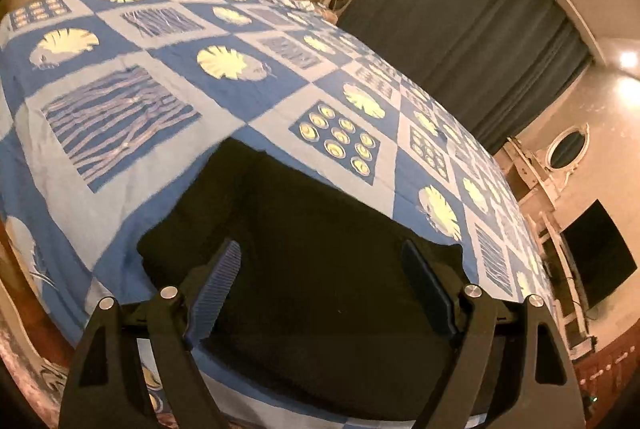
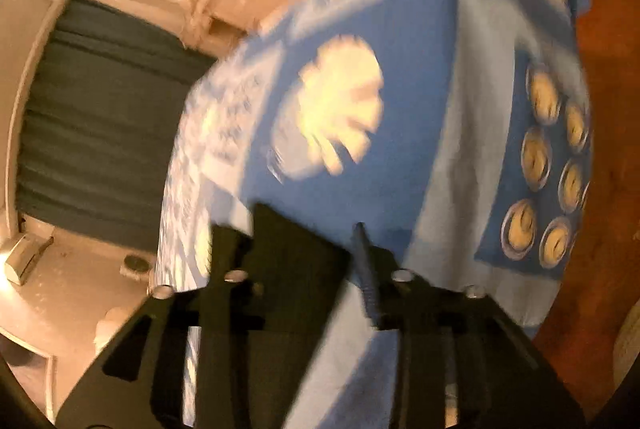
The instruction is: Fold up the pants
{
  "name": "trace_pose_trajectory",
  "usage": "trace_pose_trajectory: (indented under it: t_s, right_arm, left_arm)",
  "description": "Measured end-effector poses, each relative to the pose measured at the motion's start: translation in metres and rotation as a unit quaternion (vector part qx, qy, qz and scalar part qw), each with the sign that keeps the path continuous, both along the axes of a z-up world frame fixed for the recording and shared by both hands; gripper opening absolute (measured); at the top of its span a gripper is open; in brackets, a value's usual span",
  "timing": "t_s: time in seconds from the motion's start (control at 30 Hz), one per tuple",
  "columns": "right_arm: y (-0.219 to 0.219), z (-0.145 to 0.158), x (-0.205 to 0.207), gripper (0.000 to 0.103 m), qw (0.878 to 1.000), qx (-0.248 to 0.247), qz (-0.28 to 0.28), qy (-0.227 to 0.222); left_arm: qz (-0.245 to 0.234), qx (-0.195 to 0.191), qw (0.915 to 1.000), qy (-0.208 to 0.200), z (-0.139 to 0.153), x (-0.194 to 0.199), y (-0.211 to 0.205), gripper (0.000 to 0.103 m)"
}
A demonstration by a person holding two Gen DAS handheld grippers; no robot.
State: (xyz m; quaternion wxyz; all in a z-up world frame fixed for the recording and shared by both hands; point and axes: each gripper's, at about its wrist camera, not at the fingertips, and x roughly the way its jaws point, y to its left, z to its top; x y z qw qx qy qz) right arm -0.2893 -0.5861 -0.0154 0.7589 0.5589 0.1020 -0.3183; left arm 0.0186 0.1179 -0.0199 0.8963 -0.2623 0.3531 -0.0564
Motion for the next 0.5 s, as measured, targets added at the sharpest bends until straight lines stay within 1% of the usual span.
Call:
trace_pose_trajectory:
  t_s: [0.03, 0.1, 0.13, 0.2, 0.27, 0.3, 0.37, 0.43, 0.5]
  right_arm:
    - [0.002, 0.01, 0.006, 0.046, 1.0, -0.011, 0.011, -0.014]
    - [0.007, 0.019, 0.028, 0.049, 0.998, -0.008, 0.051, -0.034]
    - [0.009, 0.019, 0.046, 0.049, 0.996, 0.003, 0.083, -0.042]
    - [0.013, 0.011, 0.078, 0.049, 0.991, 0.027, 0.12, -0.055]
    - [0.015, 0.0, 0.105, 0.049, 0.987, 0.049, 0.141, -0.059]
    - [0.015, -0.006, 0.12, 0.049, 0.986, 0.055, 0.147, -0.053]
    - [0.015, -0.014, 0.137, 0.049, 0.987, 0.064, 0.142, -0.042]
    - [0.013, -0.026, 0.149, 0.049, 0.986, 0.083, 0.135, -0.05]
    - [0.011, -0.03, 0.157, 0.049, 0.987, 0.082, 0.129, -0.046]
  left_arm:
    - [-0.002, -0.002, 1.0, 0.004, -0.002, 0.001, -0.001, 0.082]
    - [-0.007, -0.014, 0.9997, 0.018, -0.01, 0.002, -0.003, 0.082]
    - [-0.01, -0.022, 0.9994, 0.024, -0.013, 0.003, -0.003, 0.082]
    - [-0.014, -0.039, 0.9983, 0.042, -0.021, 0.005, -0.005, 0.082]
    - [-0.018, -0.05, 0.9968, 0.059, -0.027, 0.006, -0.005, 0.082]
    - [-0.019, -0.054, 0.9963, 0.064, -0.029, 0.006, -0.006, 0.082]
    - [-0.017, -0.057, 0.9958, 0.069, -0.032, 0.005, -0.005, 0.082]
    - [-0.019, -0.058, 0.9954, 0.074, -0.035, 0.006, -0.005, 0.082]
    - [-0.02, -0.058, 0.9952, 0.076, -0.035, 0.006, -0.005, 0.082]
